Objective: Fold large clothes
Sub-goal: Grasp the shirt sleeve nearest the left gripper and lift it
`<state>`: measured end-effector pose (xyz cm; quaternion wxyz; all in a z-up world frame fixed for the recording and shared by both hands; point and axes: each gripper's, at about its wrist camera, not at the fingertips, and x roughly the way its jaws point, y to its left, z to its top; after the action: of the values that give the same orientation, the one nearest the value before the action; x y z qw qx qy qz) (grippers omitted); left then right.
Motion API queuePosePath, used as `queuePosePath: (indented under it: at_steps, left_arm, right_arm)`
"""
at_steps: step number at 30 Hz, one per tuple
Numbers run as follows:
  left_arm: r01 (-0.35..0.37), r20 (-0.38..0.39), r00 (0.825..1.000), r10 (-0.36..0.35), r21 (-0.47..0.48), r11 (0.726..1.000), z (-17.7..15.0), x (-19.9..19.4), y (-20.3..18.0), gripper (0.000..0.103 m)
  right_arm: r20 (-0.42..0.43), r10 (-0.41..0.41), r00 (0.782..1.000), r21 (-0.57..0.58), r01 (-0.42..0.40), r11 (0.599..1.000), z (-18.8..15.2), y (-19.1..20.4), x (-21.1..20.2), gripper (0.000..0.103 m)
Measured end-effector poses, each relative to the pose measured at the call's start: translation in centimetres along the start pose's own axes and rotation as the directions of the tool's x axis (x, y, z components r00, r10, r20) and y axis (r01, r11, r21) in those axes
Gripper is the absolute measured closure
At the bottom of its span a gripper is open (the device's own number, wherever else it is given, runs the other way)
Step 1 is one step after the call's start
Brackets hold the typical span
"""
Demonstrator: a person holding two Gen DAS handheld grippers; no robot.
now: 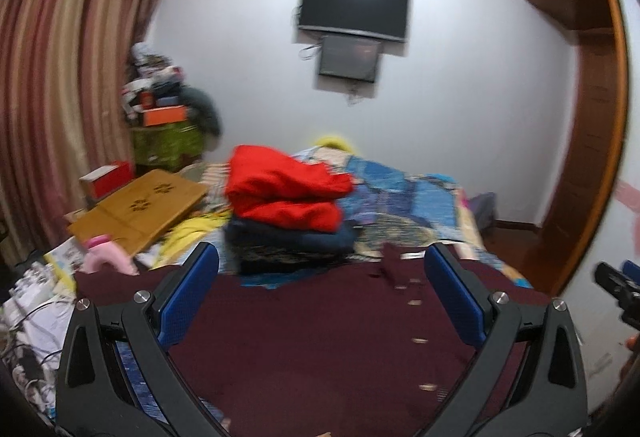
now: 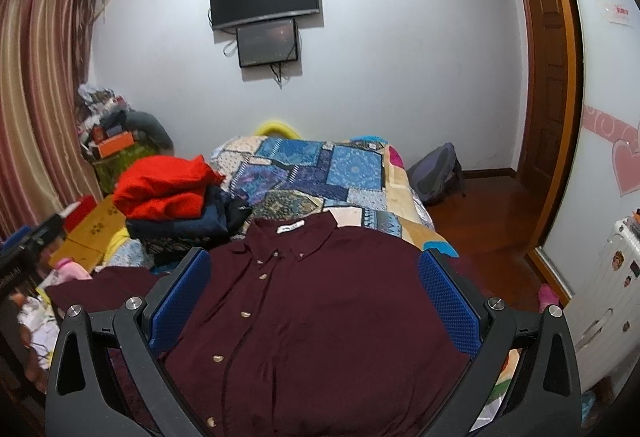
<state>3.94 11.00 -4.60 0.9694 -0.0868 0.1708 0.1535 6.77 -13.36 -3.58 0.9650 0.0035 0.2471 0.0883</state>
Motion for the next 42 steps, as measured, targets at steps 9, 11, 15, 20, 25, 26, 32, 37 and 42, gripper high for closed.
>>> queuePosePath:
  at_steps: [9, 11, 15, 20, 25, 26, 32, 37, 42]
  left_arm:
    - [-0.274, -0.117, 0.959, 0.258, -0.148, 0.95, -2.0, 6.2, 12.5, 0.0]
    - [-0.329, -0.177, 0.938, 0.297, -0.189, 0.925, -3.0, 7.8, 16.0, 0.0]
    - [-0.403, -0.295, 0.899, 0.323, -0.273, 0.874, -5.4, 10.5, 22.4, 0.0]
    - [-0.455, -0.418, 0.862, 0.288, -0.384, 0.803, -9.2, 13.2, 29.5, 0.004]
    - [-0.443, -0.487, 0.856, 0.171, -0.523, 0.728, -12.7, 15.7, 34.9, 0.01]
    - [-0.437, -0.491, 0.859, 0.147, -0.553, 0.71, -13.4, 16.3, 36.1, 0.011]
    - [-0.406, -0.481, 0.876, 0.041, -0.688, 0.601, -16.9, 19.2, 40.9, 0.02]
    - [-0.385, -0.454, 0.891, 0.027, -0.721, 0.576, -17.9, 20.4, 42.7, 0.043]
    - [-0.356, -0.435, 0.9, 0.025, -0.701, 0.618, -17.1, 20.6, 42.2, 0.09]
  right_arm:
    - [-0.103, -0.069, 0.992, -0.073, 0.062, 0.995, -0.4, 1.4, 5.3, 0.0]
    - [-0.136, -0.09, 0.987, -0.099, 0.077, 0.992, -0.6, 1.9, 6.7, 0.0]
    - [-0.192, -0.104, 0.976, -0.114, 0.083, 0.99, -0.6, 2.3, 9.1, 0.0]
    - [-0.261, -0.111, 0.959, -0.092, 0.09, 0.992, -0.8, 2.0, 11.8, 0.0]
    - [-0.306, -0.125, 0.944, -0.093, 0.101, 0.991, -0.9, 2.4, 13.9, 0.0]
    - [-0.312, -0.127, 0.942, -0.094, 0.102, 0.99, -0.9, 2.4, 14.3, 0.0]
    - [-0.354, -0.129, 0.926, -0.088, 0.104, 0.991, -1.1, 2.6, 16.0, 0.0]
    - [-0.373, -0.129, 0.919, -0.093, 0.101, 0.991, -1.1, 3.0, 16.8, 0.0]
    - [-0.376, -0.127, 0.918, -0.107, 0.093, 0.99, -1.2, 3.3, 16.8, 0.0]
